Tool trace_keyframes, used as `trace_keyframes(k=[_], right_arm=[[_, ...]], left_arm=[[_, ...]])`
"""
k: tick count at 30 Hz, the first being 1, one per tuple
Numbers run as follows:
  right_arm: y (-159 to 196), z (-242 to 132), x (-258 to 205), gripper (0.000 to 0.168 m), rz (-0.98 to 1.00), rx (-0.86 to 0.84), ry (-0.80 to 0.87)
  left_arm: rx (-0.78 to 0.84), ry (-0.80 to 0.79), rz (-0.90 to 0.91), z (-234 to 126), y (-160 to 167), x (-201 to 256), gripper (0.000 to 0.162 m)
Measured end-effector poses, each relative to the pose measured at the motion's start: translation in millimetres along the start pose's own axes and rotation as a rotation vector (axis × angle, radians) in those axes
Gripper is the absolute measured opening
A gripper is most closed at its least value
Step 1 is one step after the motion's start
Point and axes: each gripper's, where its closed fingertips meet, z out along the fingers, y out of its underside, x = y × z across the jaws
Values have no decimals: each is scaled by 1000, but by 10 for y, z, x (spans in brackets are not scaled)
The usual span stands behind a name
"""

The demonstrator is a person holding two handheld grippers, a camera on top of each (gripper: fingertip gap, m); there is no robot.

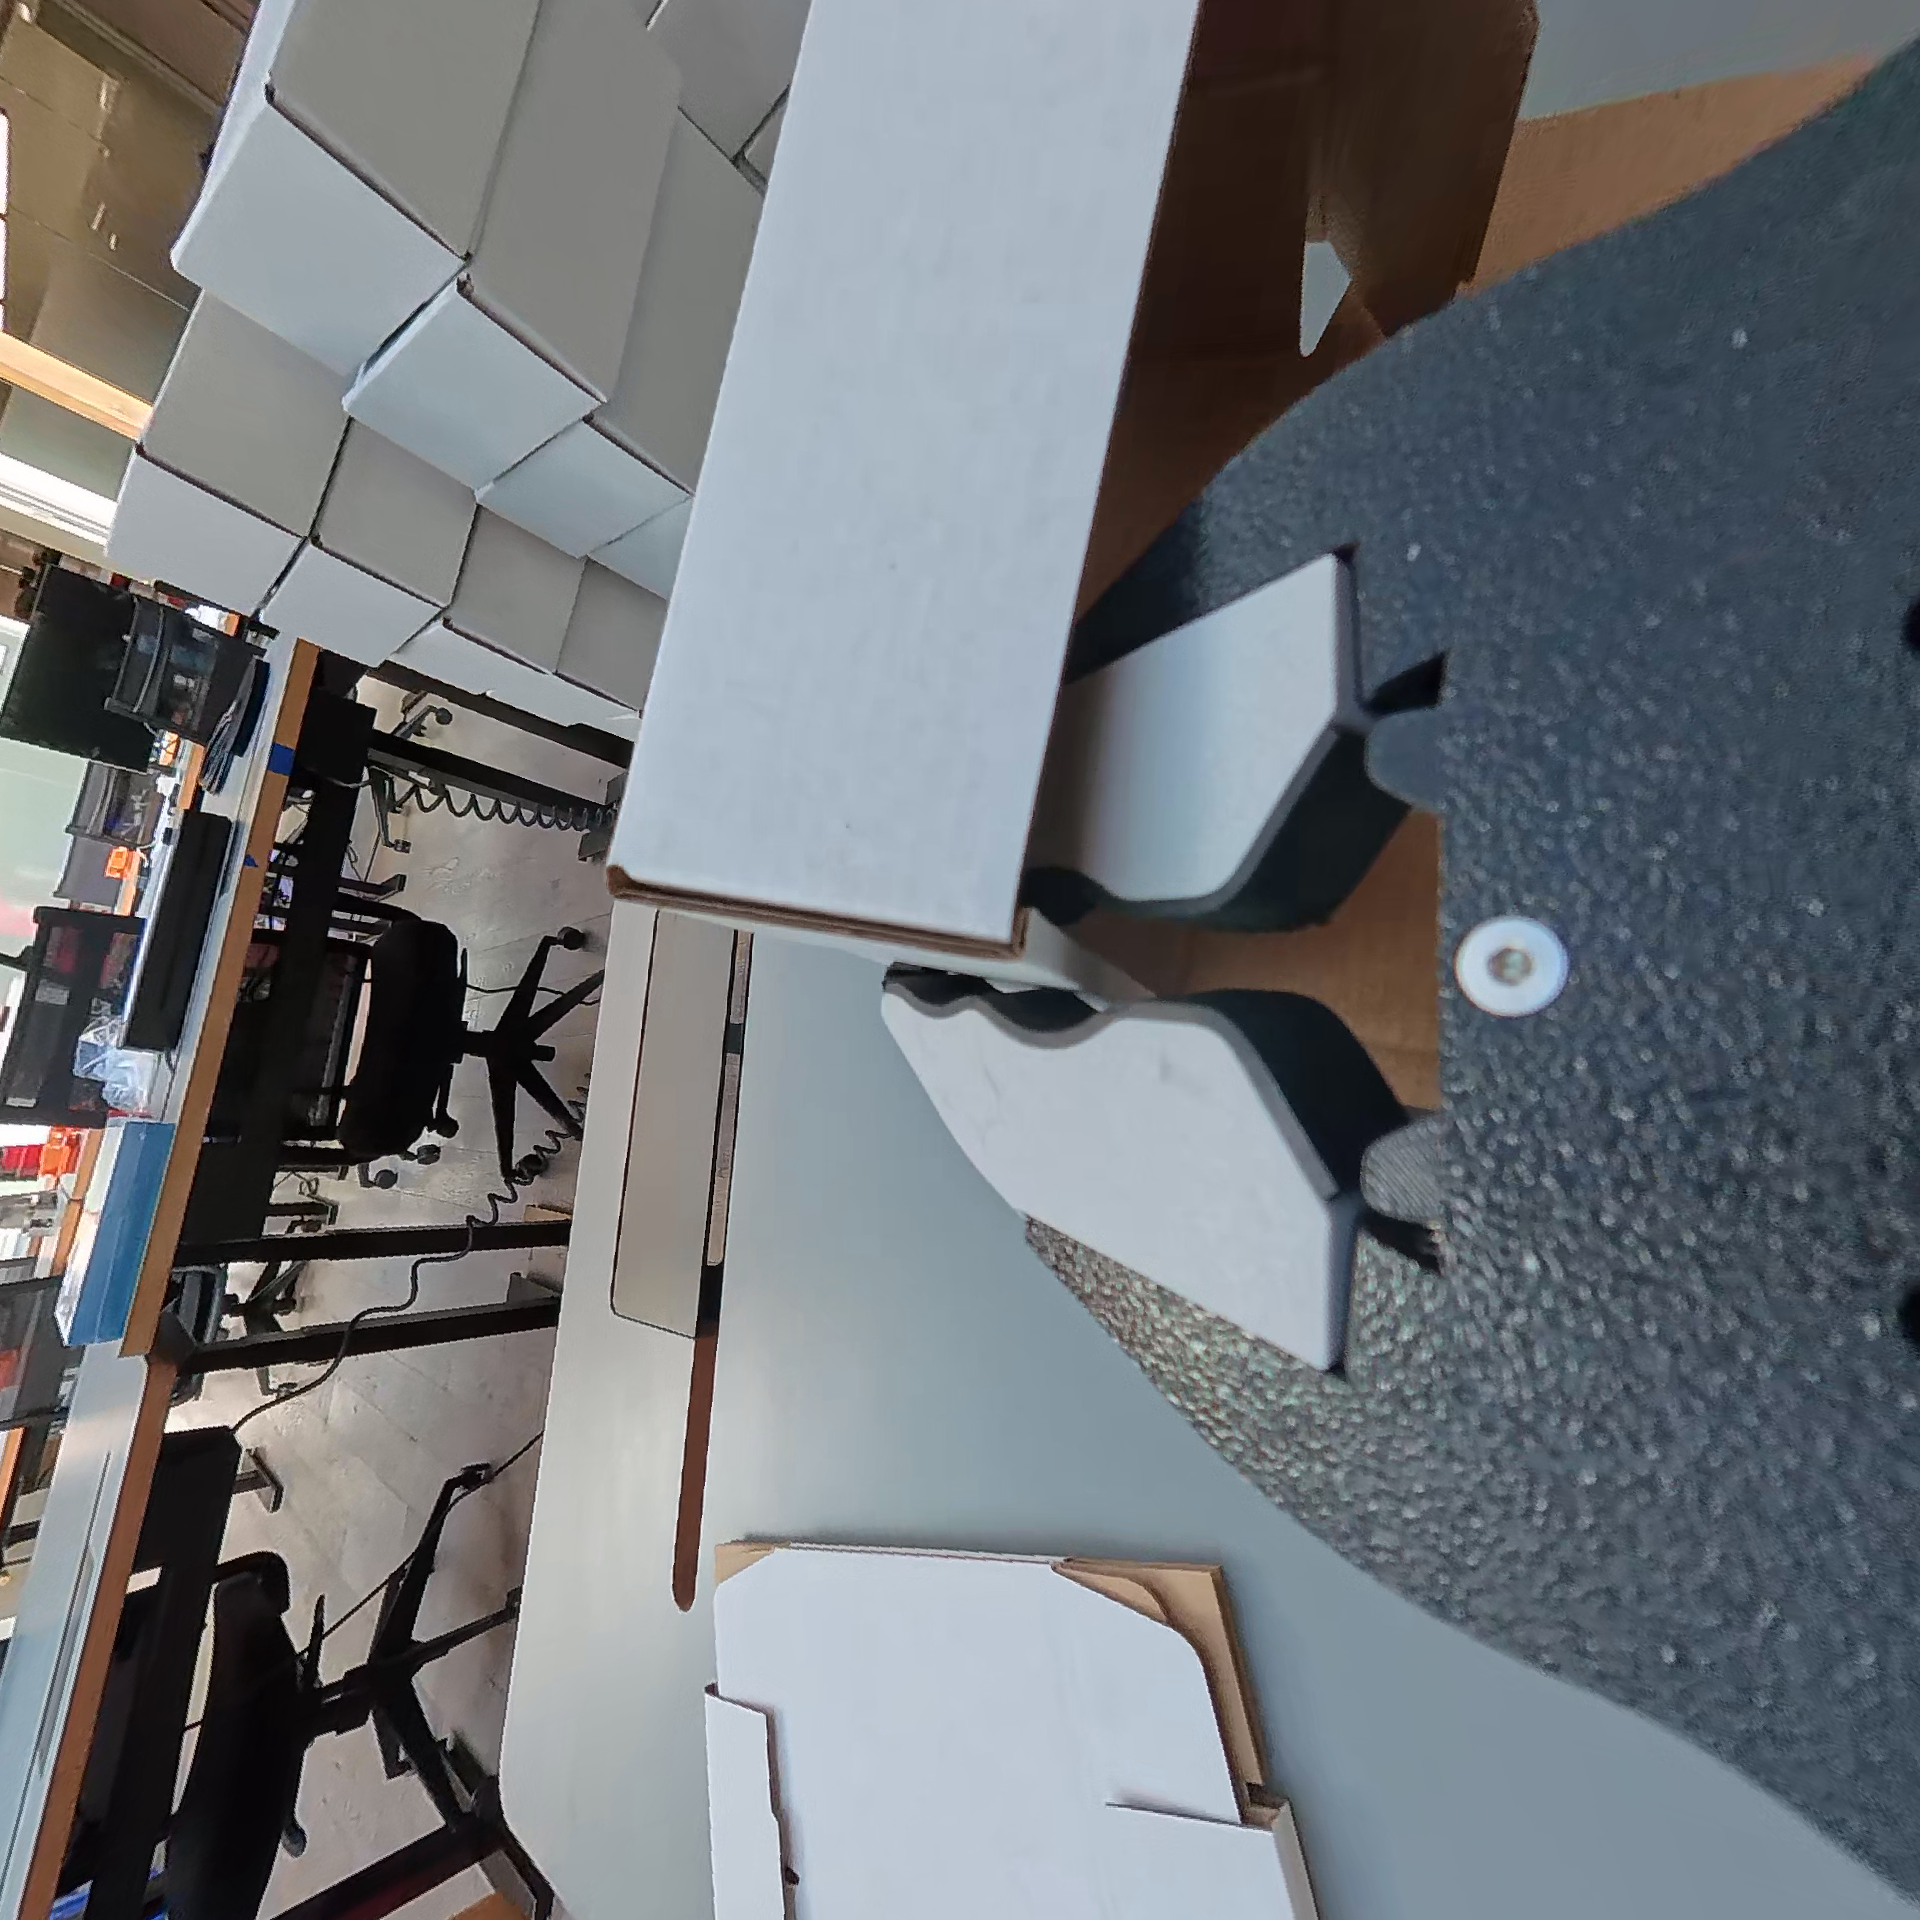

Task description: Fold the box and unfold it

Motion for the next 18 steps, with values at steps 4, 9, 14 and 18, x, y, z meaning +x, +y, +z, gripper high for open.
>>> trace_keyframes(k=[4, 9, 14, 18], right_arm=[[-23, 45, -23, 0, -28, 25, 35], [-49, 16, -46, 0, -95, 83, 59], [-83, -72, -106, 7, -119, 117, -36], [-101, -129, -155, 9, -117, 128, -138]], left_arm=[[-2, -3, -14, -5, 29, -19, 7], [-3, 17, -52, -24, 73, -58, 7], [0, 23, -74, -52, 97, -110, 6], [1, 33, -74, -59, 100, -98, 6]])
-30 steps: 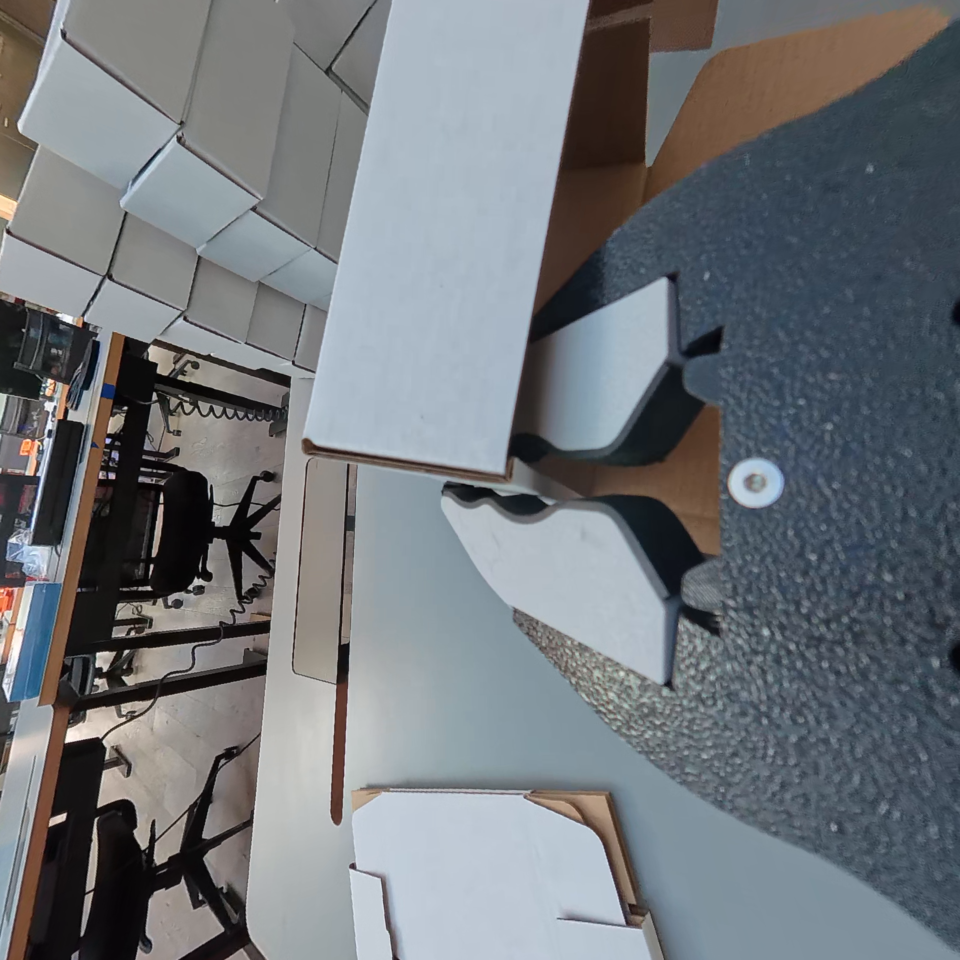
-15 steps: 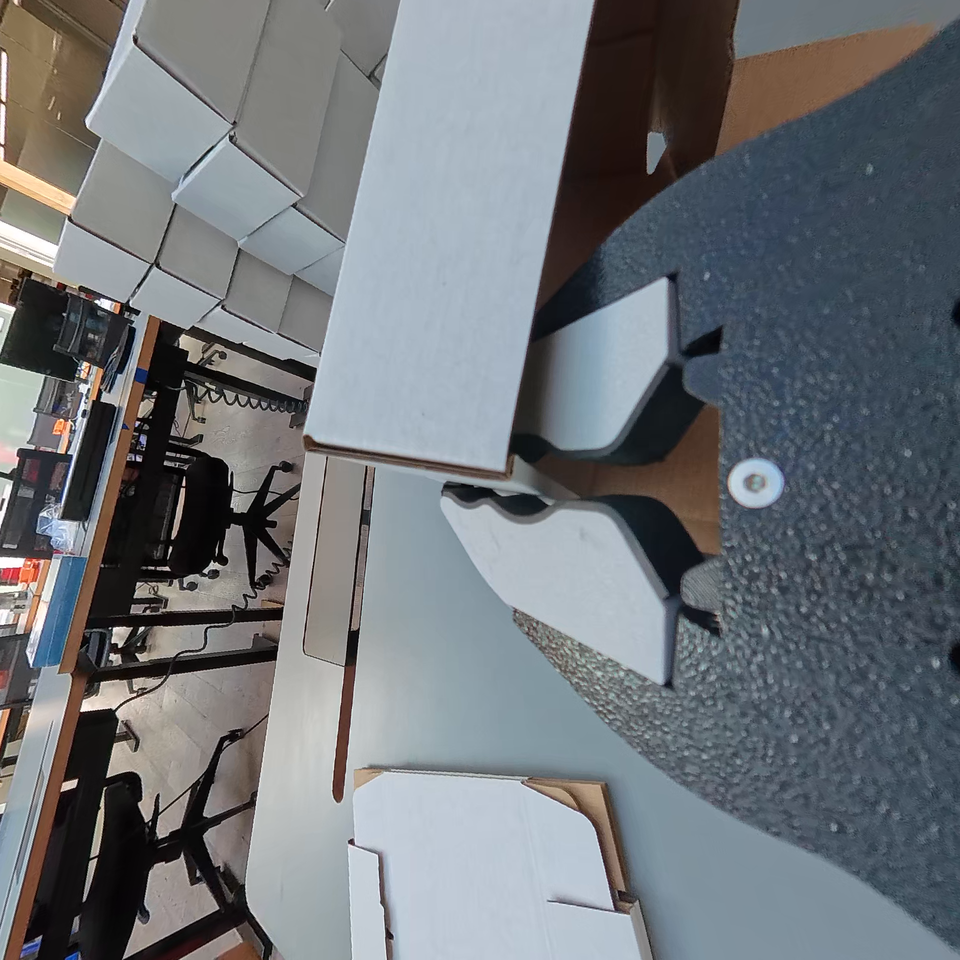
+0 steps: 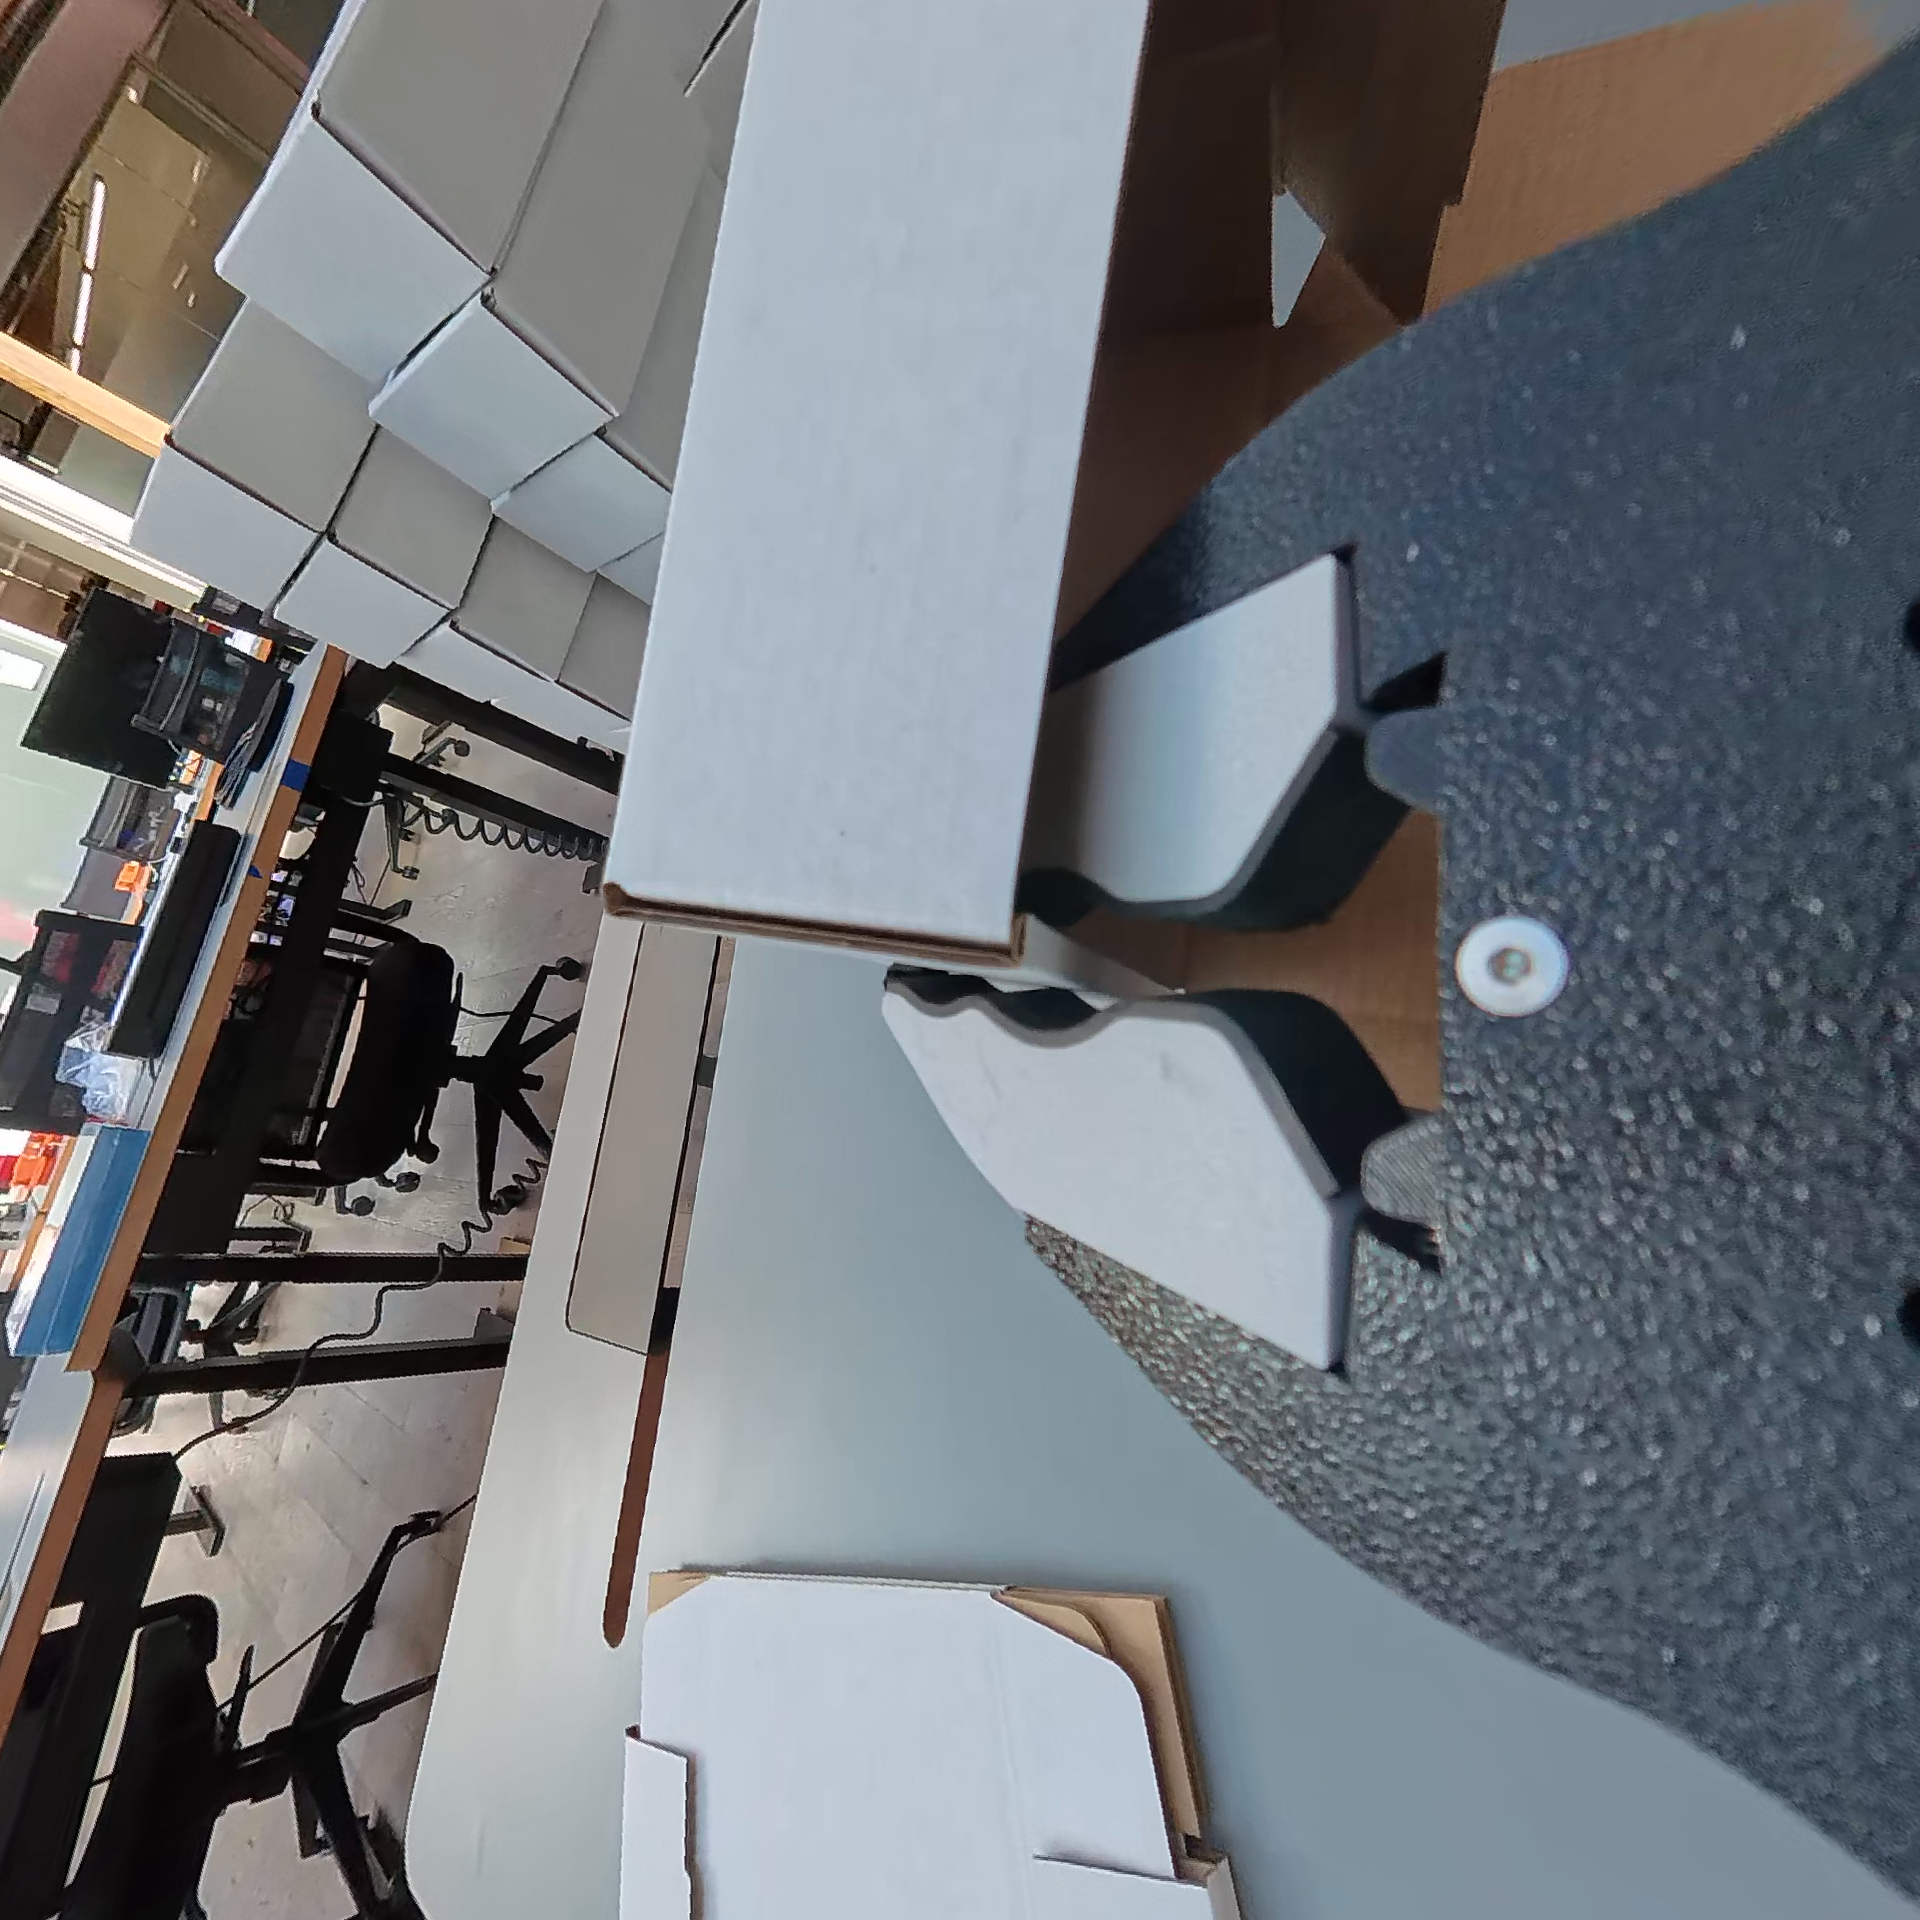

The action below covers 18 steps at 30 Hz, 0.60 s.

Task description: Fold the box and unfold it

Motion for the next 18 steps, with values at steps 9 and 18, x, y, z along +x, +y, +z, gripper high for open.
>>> trace_keyframes(k=[9, 18], right_arm=[[-14, -100, -115, 29, -2, -6, -178], [26, -69, -130, 20, -56, -50, -147]], left_arm=[[-5, 13, 16, 5, 26, 57, 6], [-12, 12, 30, 25, 53, 105, 6]])
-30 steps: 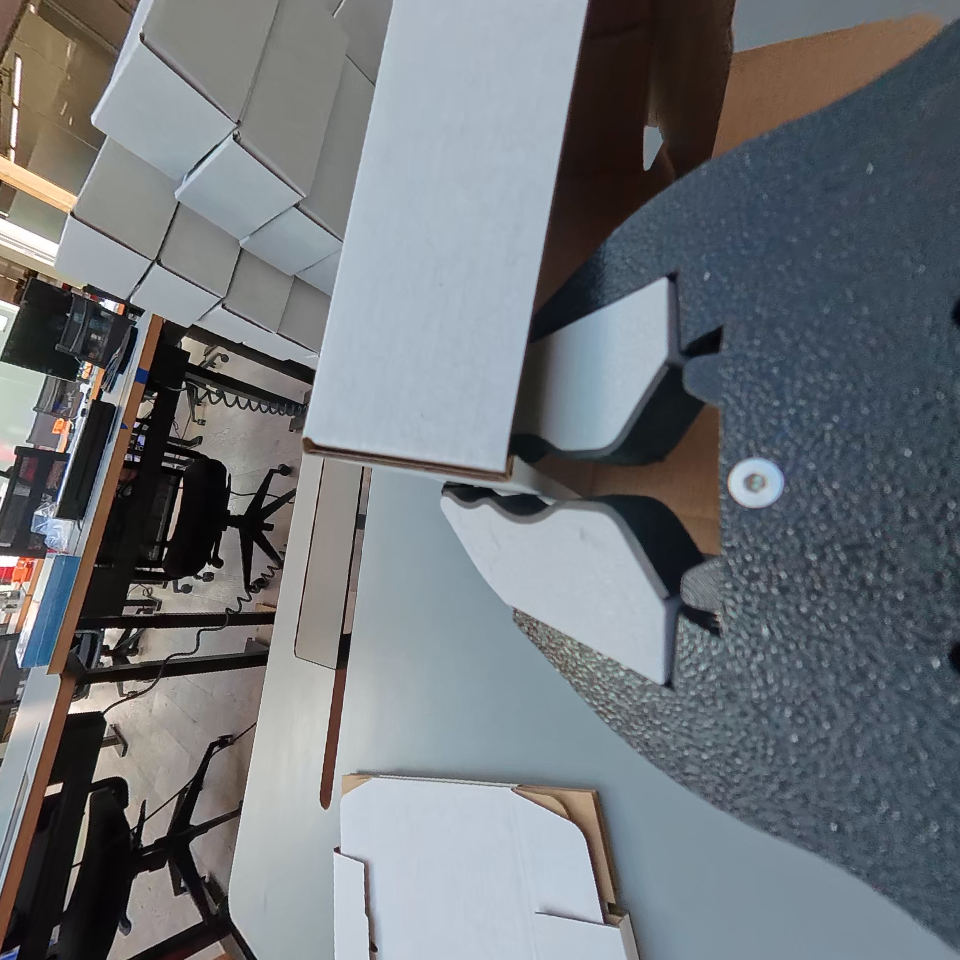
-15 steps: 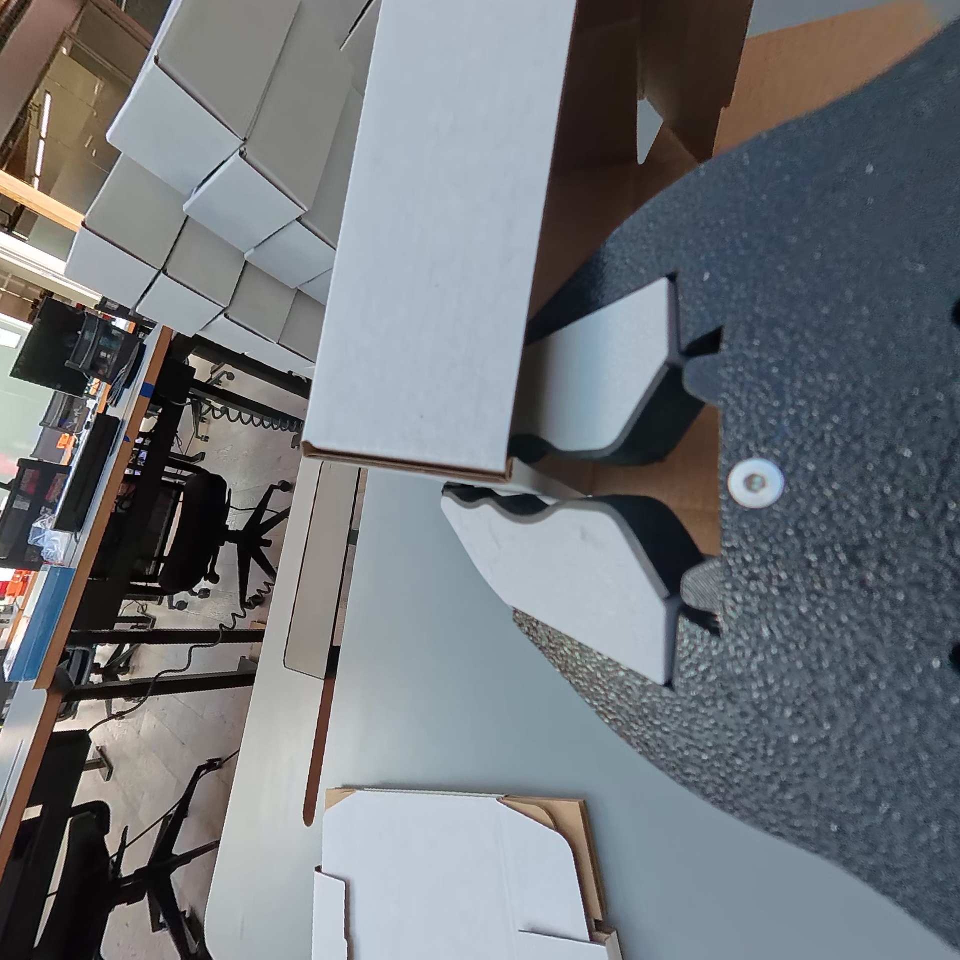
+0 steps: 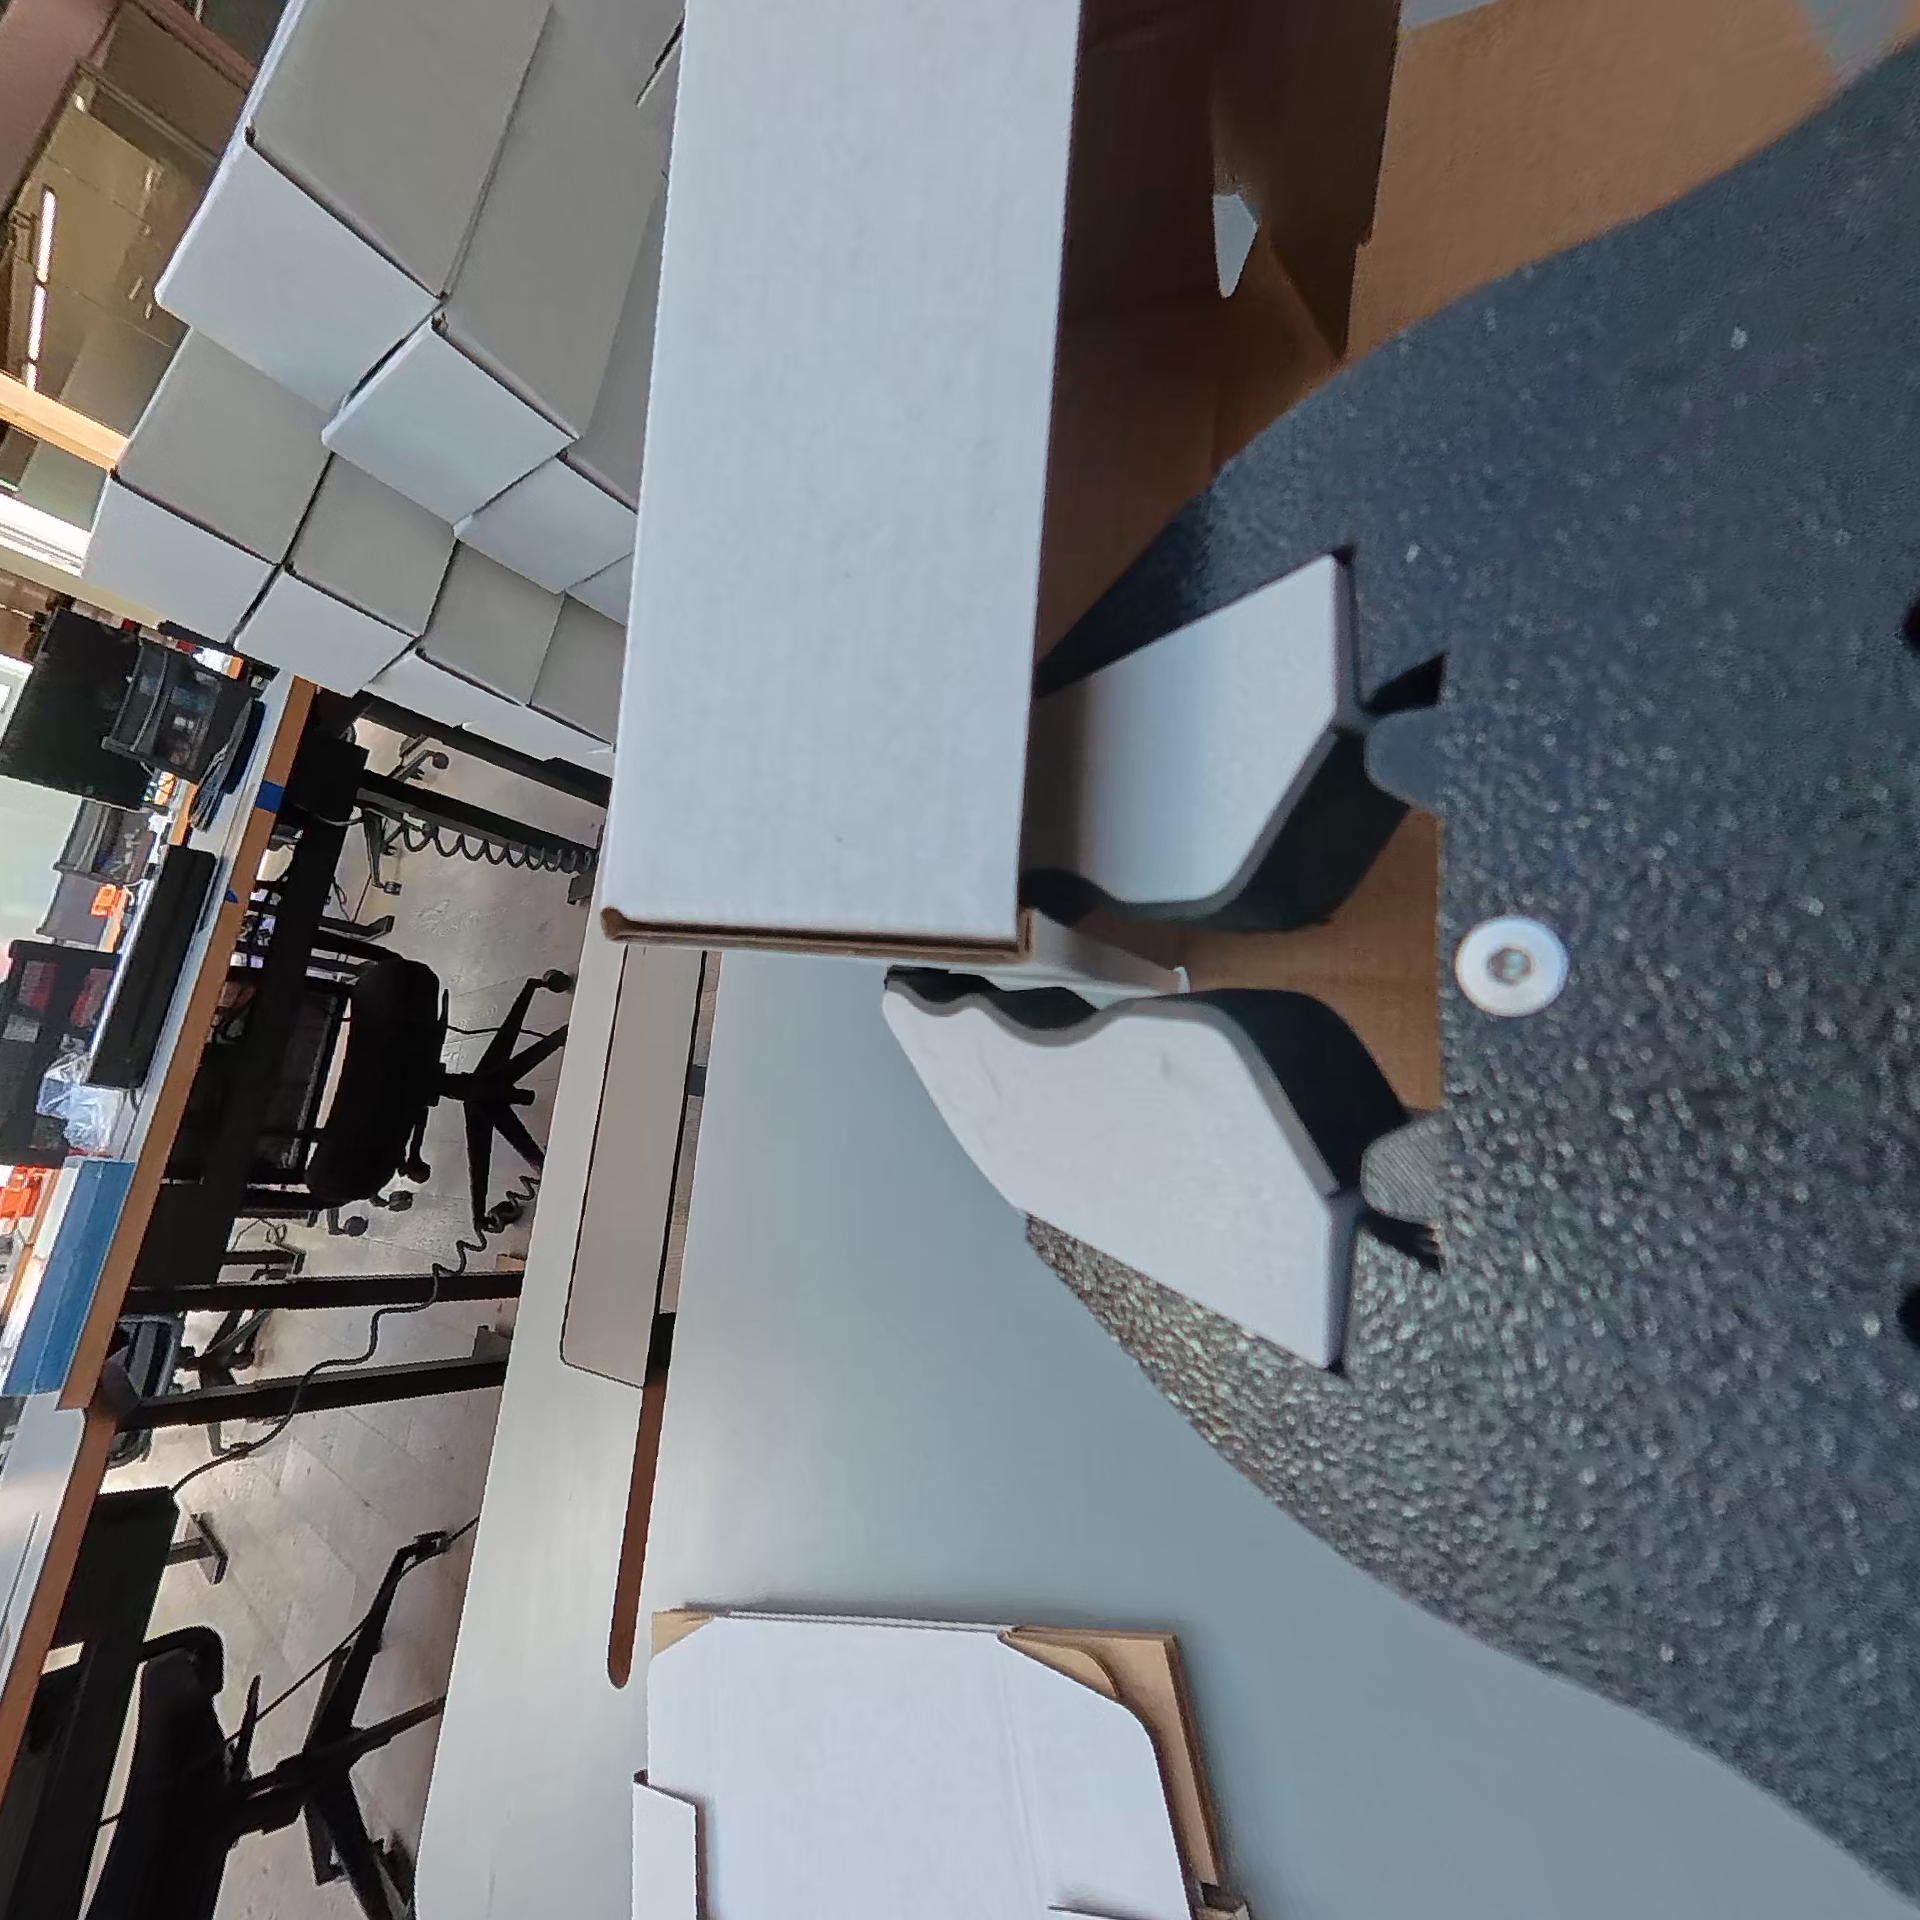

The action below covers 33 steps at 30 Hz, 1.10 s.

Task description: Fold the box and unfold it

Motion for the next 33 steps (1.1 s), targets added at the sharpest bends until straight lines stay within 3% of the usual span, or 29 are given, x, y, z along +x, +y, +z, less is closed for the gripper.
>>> trace_keyframes(k=[4, 9, 18, 28, 33], right_arm=[[-5, 95, -2, 21, -4, -21, 64], [-58, 148, 241, 23, 48, -16, 326], [-76, 136, 503, 20, -162, -123, 737], [58, 148, 584, 17, -262, -253, 899], [67, 179, 561, 14, -96, -173, 868]], left_arm=[[2, -3, 16, -1, 3, 55, 6], [34, -44, 51, -44, -24, 82, 6], [126, -147, 146, -143, -140, 129, 7], [179, -199, 207, -180, -180, 144, 7], [219, -232, 221, -206, -217, 119, 6]])
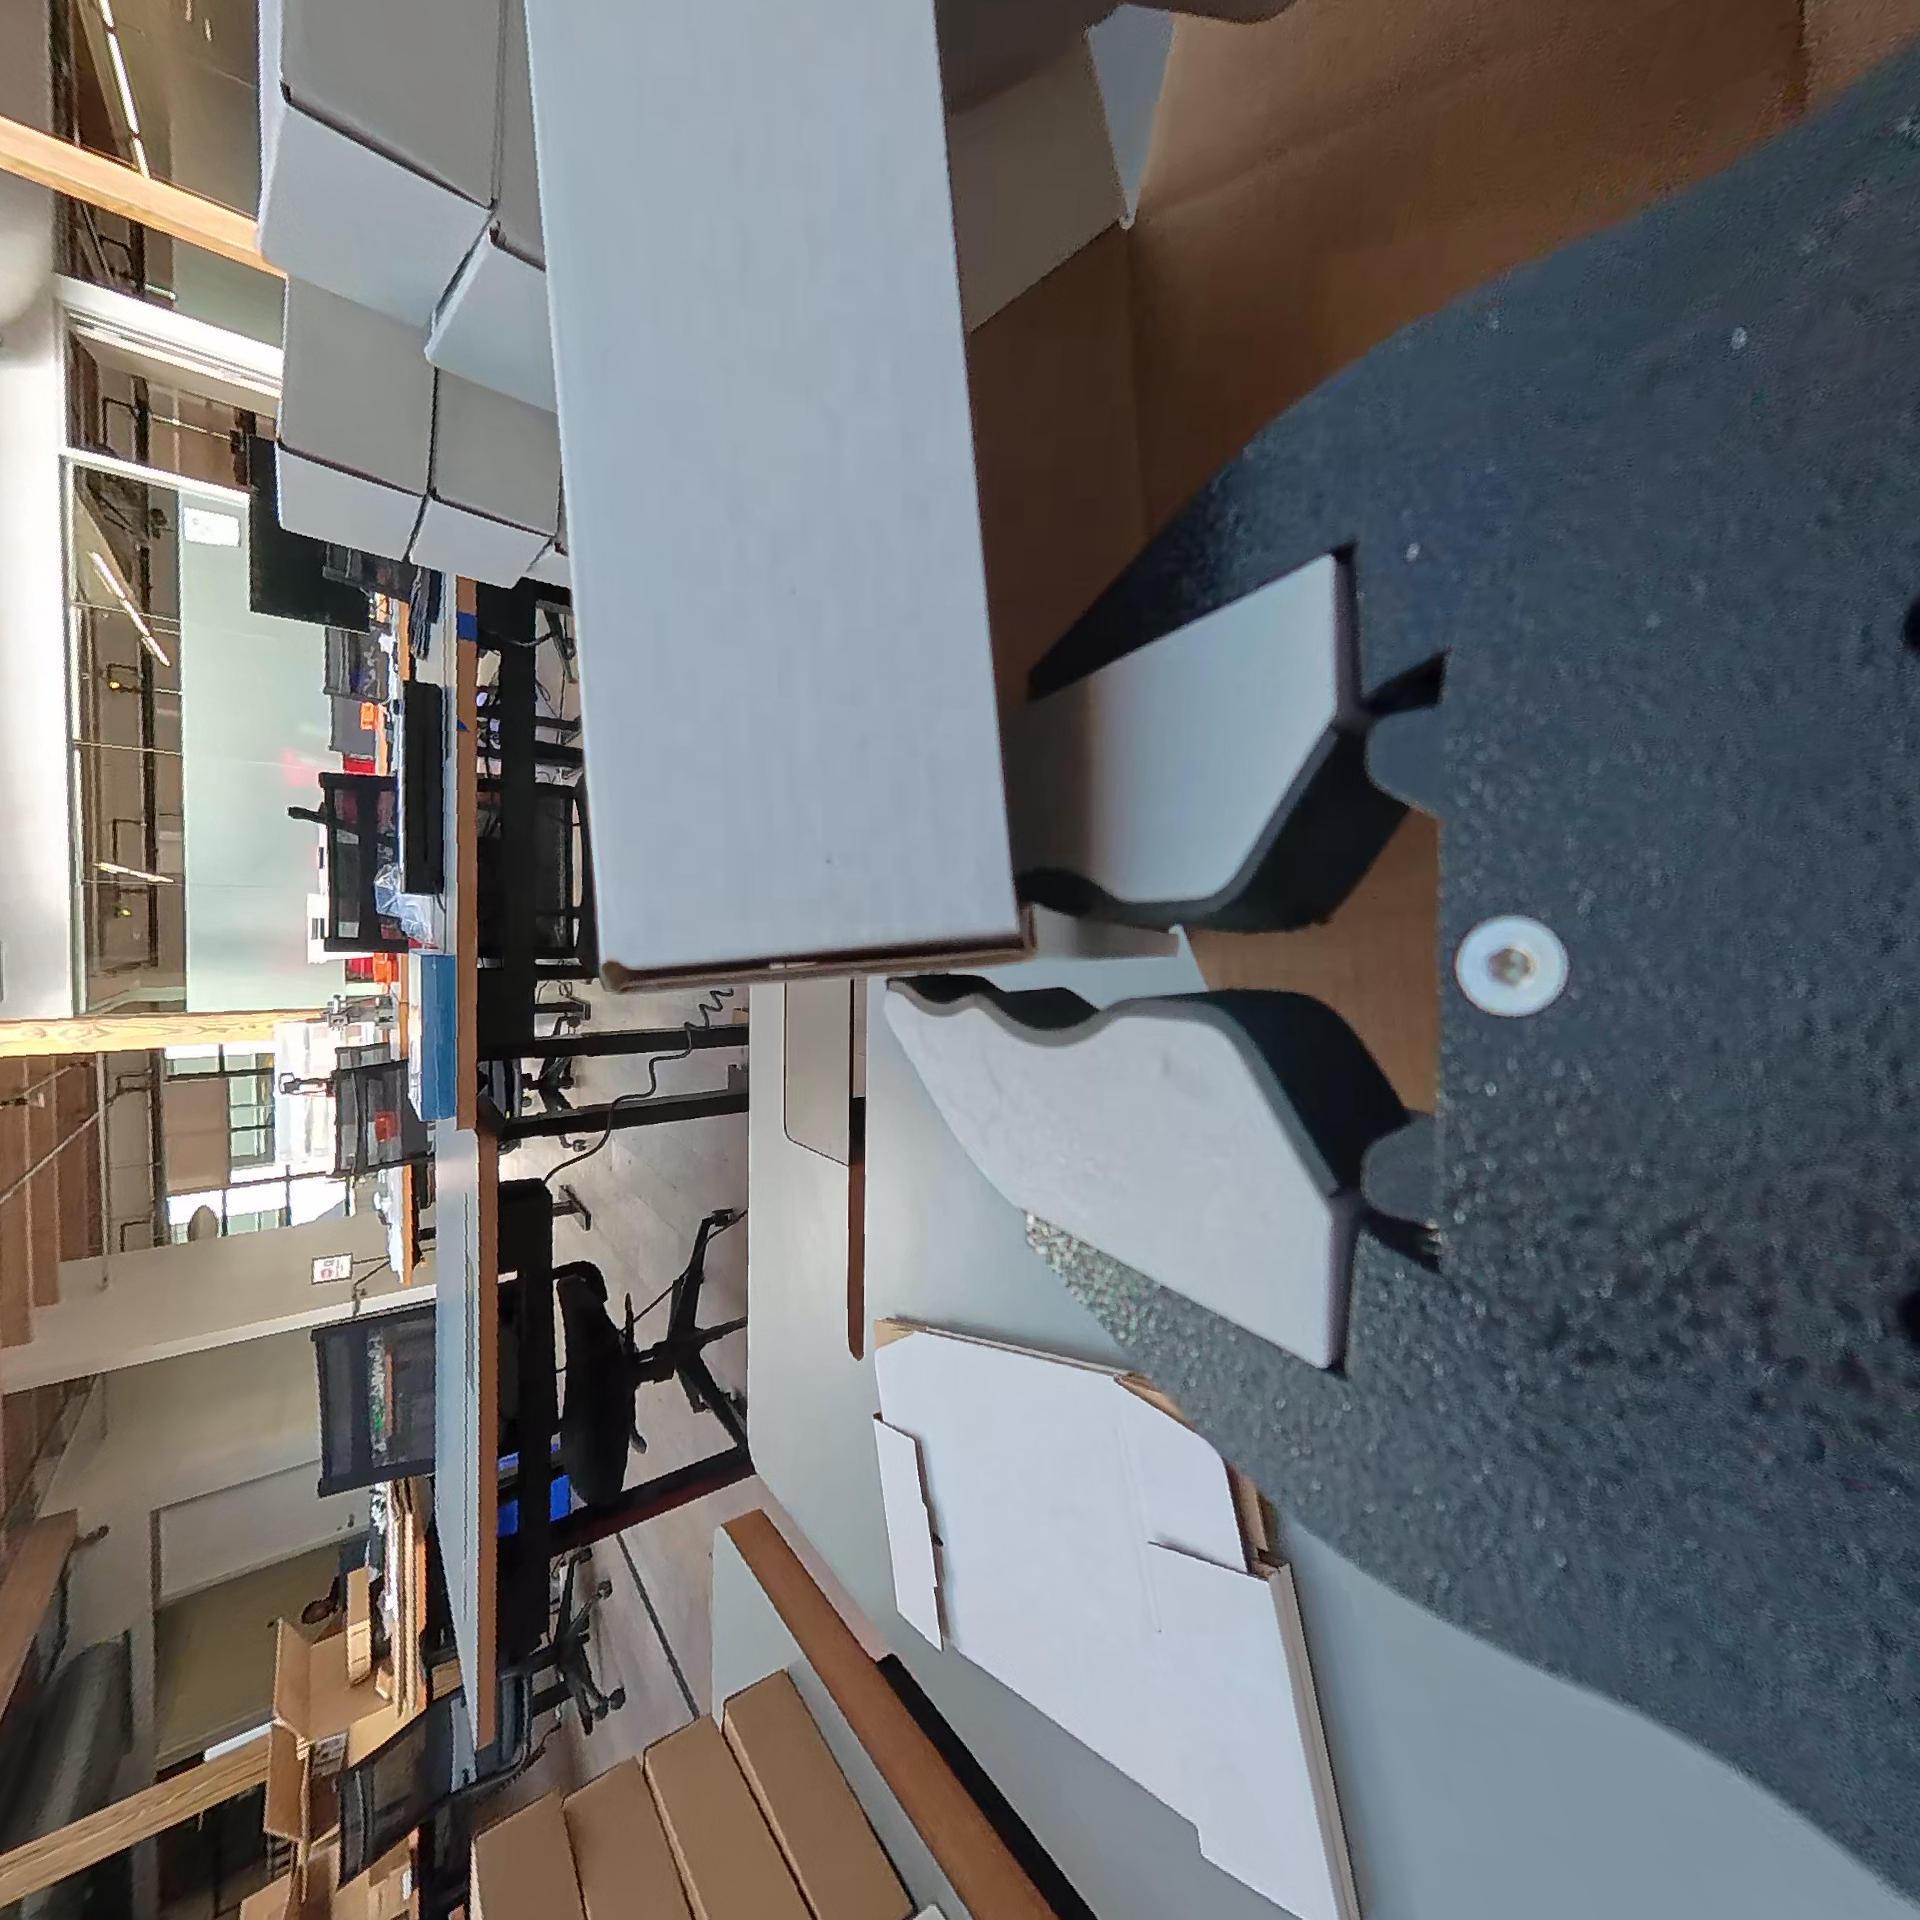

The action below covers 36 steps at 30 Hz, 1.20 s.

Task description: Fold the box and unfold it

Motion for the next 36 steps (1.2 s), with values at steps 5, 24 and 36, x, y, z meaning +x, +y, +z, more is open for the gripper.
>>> trace_keyframes(k=[5, 24, 36], right_arm=[[-47, 10, 41, 14, 49, 26, -13], [214, 335, 197, 9, -27, 81, 67], [279, 513, 313, 7, -6, 72, 168]], left_arm=[[65, -31, 23, -42, -112, 15, 6], [-8, -29, 2, 299, 196, 146, 7], [-52, -11, -178, 492, 351, 259, 4]])
